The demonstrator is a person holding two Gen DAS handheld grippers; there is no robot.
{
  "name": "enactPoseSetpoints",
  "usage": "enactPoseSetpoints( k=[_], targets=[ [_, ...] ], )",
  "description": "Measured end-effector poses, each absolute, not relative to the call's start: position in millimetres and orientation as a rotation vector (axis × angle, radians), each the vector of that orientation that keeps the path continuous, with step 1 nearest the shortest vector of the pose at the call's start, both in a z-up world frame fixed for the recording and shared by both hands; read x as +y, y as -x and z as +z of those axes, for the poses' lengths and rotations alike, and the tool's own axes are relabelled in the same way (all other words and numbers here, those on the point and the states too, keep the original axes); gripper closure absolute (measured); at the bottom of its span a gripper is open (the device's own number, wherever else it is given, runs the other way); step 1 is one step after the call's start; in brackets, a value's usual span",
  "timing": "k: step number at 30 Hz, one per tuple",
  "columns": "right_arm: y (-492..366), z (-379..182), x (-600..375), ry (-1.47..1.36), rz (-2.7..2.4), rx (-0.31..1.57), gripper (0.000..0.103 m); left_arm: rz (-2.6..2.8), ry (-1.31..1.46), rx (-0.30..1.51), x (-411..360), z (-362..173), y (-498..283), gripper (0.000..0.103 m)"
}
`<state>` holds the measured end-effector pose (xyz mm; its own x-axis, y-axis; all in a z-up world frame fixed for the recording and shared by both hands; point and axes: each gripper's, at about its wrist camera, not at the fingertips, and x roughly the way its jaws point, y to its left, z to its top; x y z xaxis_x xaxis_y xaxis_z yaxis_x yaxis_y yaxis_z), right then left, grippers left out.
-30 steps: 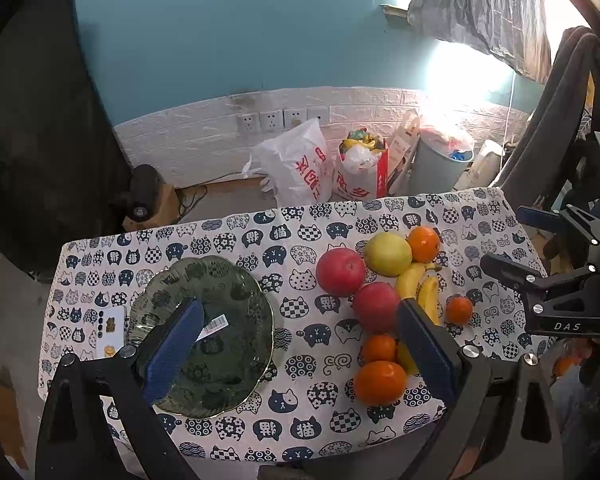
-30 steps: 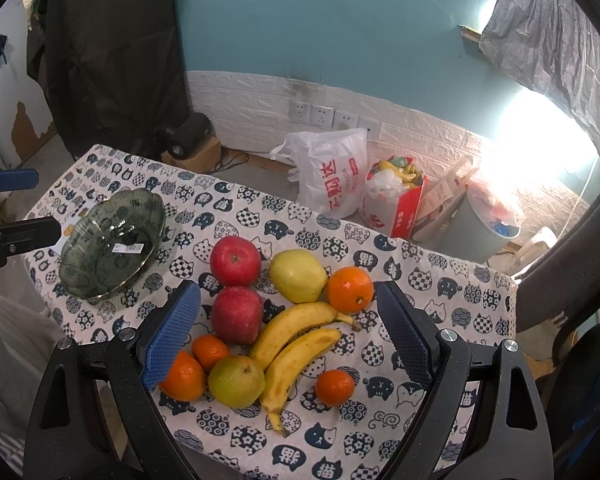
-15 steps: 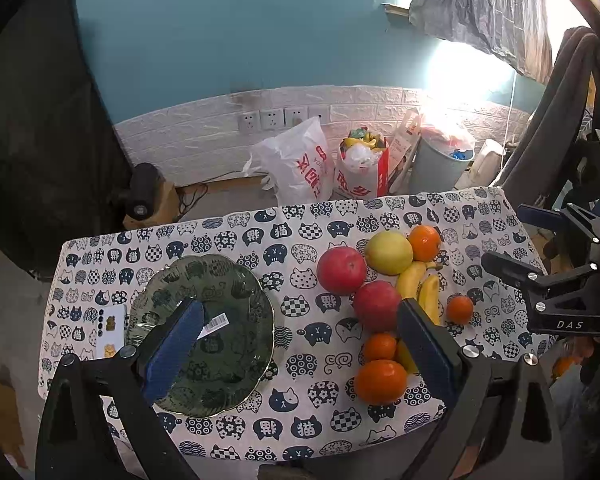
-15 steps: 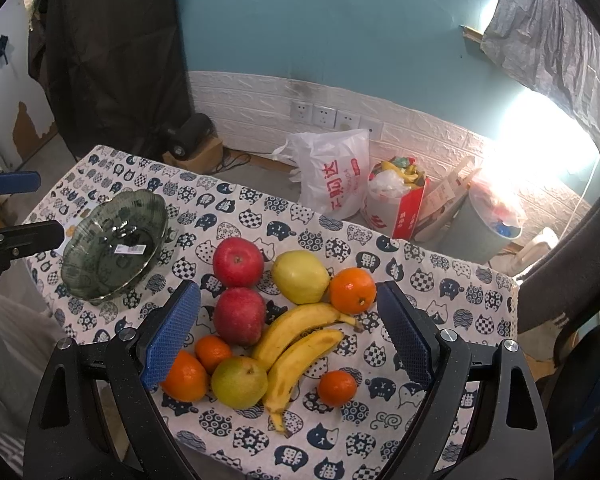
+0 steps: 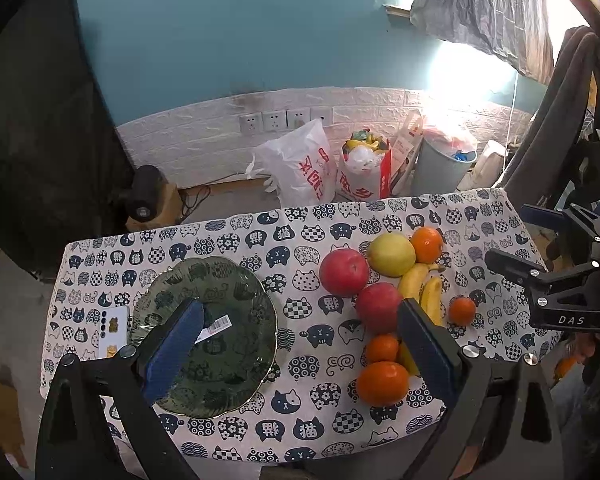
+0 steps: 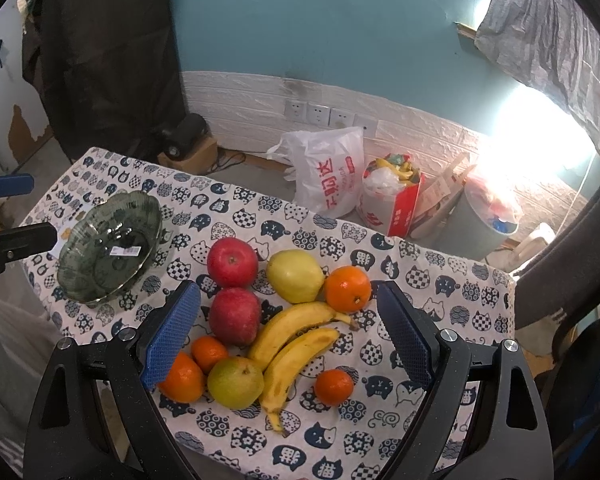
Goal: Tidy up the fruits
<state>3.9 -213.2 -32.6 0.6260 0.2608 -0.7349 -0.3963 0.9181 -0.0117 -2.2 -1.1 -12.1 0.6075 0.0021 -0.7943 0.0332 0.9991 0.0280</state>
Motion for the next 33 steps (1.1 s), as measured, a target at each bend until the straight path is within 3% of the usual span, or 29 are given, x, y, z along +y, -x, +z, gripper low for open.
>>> enactPoseSetpoints(
  k=[33],
  targets=[
    [-3.1, -30.8, -211.4, 0.184, 0.391, 0.815, 0.015, -0.031, -0.051, 0.928, -2.3, -14.1, -1.3, 0.005]
  ],
)
